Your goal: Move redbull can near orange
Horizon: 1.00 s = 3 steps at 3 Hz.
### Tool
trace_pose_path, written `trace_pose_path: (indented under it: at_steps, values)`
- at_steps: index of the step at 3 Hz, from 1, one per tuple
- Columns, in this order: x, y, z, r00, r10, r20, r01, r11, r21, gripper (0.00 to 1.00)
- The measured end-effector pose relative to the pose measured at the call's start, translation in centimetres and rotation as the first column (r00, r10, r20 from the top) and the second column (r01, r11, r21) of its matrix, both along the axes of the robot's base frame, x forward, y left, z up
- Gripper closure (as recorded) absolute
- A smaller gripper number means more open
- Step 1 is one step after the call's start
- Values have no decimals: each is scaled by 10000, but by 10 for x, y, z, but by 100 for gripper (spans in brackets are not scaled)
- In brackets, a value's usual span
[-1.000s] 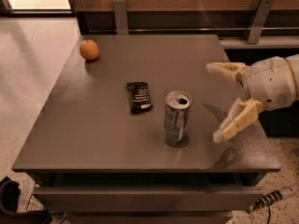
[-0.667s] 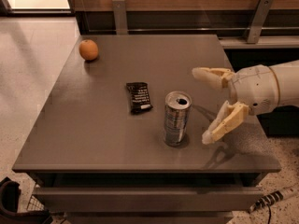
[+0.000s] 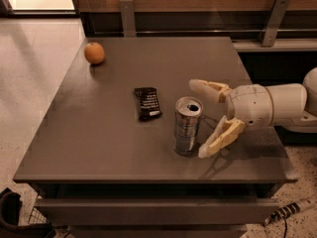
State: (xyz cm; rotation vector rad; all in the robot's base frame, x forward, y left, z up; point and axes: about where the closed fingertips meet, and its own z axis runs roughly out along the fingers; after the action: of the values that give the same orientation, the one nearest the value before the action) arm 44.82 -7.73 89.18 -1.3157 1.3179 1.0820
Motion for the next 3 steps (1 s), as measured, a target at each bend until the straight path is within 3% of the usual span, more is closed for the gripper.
trace_pose_path:
  at_steps: [1,2,3]
  values:
    - [-2,4,-12,9992,-219,329,206,9990,407,26]
    - [-2,6,-11,9994,-164,298,153,9991,384,48]
    - [-3,8,-10,9995,-110,307,98,9992,381,78]
